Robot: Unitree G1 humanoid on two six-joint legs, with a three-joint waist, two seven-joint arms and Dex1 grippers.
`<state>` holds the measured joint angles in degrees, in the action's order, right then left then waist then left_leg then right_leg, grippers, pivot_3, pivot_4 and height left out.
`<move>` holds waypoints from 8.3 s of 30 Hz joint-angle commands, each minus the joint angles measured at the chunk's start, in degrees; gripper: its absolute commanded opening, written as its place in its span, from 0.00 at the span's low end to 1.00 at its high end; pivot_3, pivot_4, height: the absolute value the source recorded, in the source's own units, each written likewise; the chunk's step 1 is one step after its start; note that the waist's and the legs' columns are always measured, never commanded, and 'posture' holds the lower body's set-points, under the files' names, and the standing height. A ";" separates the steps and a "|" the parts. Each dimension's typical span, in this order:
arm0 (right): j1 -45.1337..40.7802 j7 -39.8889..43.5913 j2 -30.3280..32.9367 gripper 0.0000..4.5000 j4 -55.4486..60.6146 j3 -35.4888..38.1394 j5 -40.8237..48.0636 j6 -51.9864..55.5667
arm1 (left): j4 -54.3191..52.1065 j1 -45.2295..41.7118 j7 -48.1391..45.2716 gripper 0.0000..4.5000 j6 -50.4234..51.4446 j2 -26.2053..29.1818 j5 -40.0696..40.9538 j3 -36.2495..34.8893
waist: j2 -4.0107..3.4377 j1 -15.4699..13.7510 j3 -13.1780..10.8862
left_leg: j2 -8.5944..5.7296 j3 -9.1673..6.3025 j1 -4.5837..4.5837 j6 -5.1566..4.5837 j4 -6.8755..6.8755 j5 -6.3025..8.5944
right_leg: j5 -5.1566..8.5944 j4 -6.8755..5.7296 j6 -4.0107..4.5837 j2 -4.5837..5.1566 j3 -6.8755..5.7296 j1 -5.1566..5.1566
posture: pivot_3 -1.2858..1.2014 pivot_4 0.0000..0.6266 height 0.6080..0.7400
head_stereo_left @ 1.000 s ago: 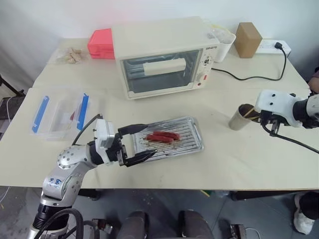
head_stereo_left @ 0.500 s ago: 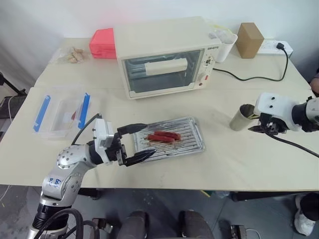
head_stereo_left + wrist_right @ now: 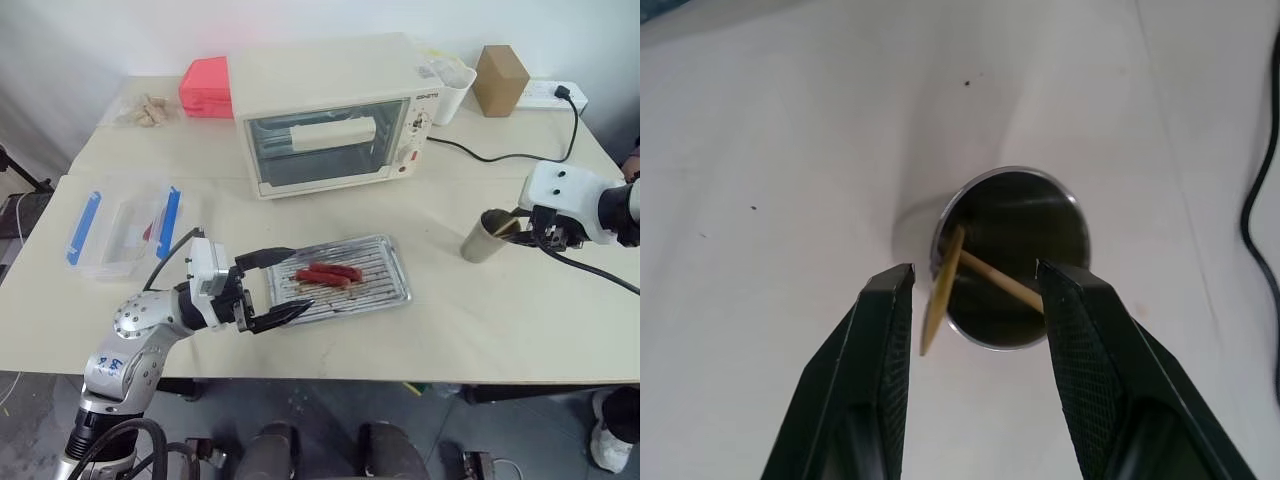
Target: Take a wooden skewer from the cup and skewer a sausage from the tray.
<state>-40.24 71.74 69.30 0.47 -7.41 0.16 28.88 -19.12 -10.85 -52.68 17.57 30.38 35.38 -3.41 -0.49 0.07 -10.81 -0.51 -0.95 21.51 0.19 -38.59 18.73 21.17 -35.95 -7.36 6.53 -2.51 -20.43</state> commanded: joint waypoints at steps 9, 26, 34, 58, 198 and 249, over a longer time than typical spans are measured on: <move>-0.67 0.54 -0.41 0.03 -0.51 -0.63 -1.14 0.07 | -0.98 0.10 0.34 1.00 -0.50 0.38 -0.06 -0.99 | 0.00 -0.01 0.00 | 0.00 0.00 0.00 0.00 -0.01 0.00 | 0.00 -0.01 0.00 0.00 0.00 0.00 | 0.52 0.24 1.00; -7.77 9.77 5.88 0.01 -1.10 3.74 4.71 0.83 | 0.23 0.30 -0.72 1.00 -1.49 0.88 -0.32 -1.65 | -0.13 -0.12 -0.08 | -0.01 -0.01 0.02 0.00 0.04 0.00 | 0.00 0.02 0.00 -0.01 -0.01 -0.02 | 0.52 0.24 1.00; -13.98 15.49 4.24 0.01 -6.01 6.22 10.98 -3.47 | 1.81 2.23 -2.82 1.00 -2.70 3.27 -0.46 -3.57 | -0.11 0.32 -0.09 | 0.03 0.05 -0.01 -0.01 0.07 0.00 | 0.00 0.03 0.00 0.01 0.06 -0.04 | 0.52 0.24 1.00; 8.70 9.72 -34.29 0.01 8.49 8.36 34.21 -12.40 | -2.96 8.86 -6.30 1.00 9.35 7.82 12.74 -10.54 | -0.05 0.13 -0.13 | 0.08 -0.14 0.00 0.01 -0.10 0.01 | -0.01 -0.09 0.01 0.04 -0.10 0.08 | 0.52 0.24 1.00; -3.04 6.02 -30.14 0.04 4.67 -8.09 13.61 -13.52 | -3.48 21.36 -6.08 0.00 2.78 10.82 11.08 -22.01 | 0.14 1.44 -0.12 | 0.08 -0.06 -0.01 0.09 0.42 0.05 | -0.04 0.09 0.13 0.09 -0.09 -0.04 | 0.52 0.24 1.00; 0.34 9.26 -25.81 0.04 2.94 -4.23 13.85 -22.69 | 1.18 7.42 -9.37 0.00 3.98 8.56 5.00 -7.85 | 0.15 1.44 -0.16 | 0.16 -0.02 -0.07 0.10 0.33 0.02 | -0.04 -0.02 0.13 0.03 -0.10 -0.03 | 0.52 0.24 1.00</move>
<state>-39.84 81.24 43.39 1.22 -13.17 12.82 6.36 -17.25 -3.25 -61.81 22.02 38.89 40.27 -11.04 -0.34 1.51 -10.97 -0.36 -0.97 21.44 0.29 -38.26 18.75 21.13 -35.97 -7.23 6.56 -2.61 -20.46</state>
